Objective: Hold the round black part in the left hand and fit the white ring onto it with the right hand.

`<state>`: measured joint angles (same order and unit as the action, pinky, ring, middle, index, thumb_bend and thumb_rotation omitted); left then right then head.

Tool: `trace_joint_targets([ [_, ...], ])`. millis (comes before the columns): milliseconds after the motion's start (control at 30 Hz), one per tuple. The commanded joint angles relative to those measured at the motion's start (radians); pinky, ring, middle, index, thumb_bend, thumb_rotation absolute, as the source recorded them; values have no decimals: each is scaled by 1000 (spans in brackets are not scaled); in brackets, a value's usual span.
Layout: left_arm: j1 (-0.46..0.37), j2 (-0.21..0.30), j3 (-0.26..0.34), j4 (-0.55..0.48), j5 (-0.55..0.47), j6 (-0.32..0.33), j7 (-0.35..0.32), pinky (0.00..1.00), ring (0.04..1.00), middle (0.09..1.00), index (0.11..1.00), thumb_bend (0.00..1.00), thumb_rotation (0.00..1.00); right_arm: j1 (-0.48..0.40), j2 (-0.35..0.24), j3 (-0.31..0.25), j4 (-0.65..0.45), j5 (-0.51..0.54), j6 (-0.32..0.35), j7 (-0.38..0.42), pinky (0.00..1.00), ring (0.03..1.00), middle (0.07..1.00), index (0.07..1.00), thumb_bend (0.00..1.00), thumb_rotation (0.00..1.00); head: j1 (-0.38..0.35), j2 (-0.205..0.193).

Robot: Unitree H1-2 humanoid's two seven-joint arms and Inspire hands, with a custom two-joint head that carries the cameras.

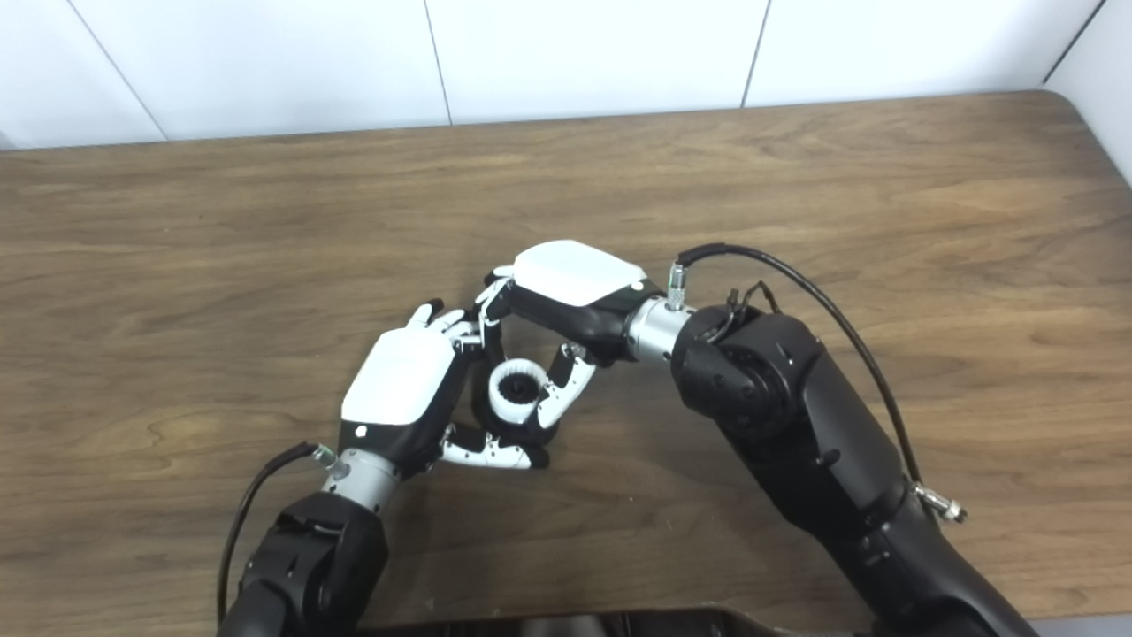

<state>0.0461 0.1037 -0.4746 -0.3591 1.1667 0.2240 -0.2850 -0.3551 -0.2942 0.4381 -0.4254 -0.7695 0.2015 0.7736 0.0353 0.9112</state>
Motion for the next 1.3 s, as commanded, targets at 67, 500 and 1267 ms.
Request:
trace_joint_targets([
  [67, 10, 1, -14, 12, 14, 2, -48, 988, 898, 808, 486, 521, 56, -16, 5, -7, -21, -7, -7, -26, 875, 926, 814, 484, 523, 135, 3, 0],
  [500, 6, -7, -11, 20, 16, 5, -47, 992, 895, 807, 485, 523, 56, -14, 0, -7, -22, -3, -22, -30, 869, 917, 815, 487, 525, 141, 1, -1],
  [1267, 6, -10, -7, 25, 4, 0, -31, 989, 893, 802, 484, 523, 54, -23, -15, -4, -37, 2, -24, -11, 865, 920, 835, 638, 925, 240, -1, 5],
])
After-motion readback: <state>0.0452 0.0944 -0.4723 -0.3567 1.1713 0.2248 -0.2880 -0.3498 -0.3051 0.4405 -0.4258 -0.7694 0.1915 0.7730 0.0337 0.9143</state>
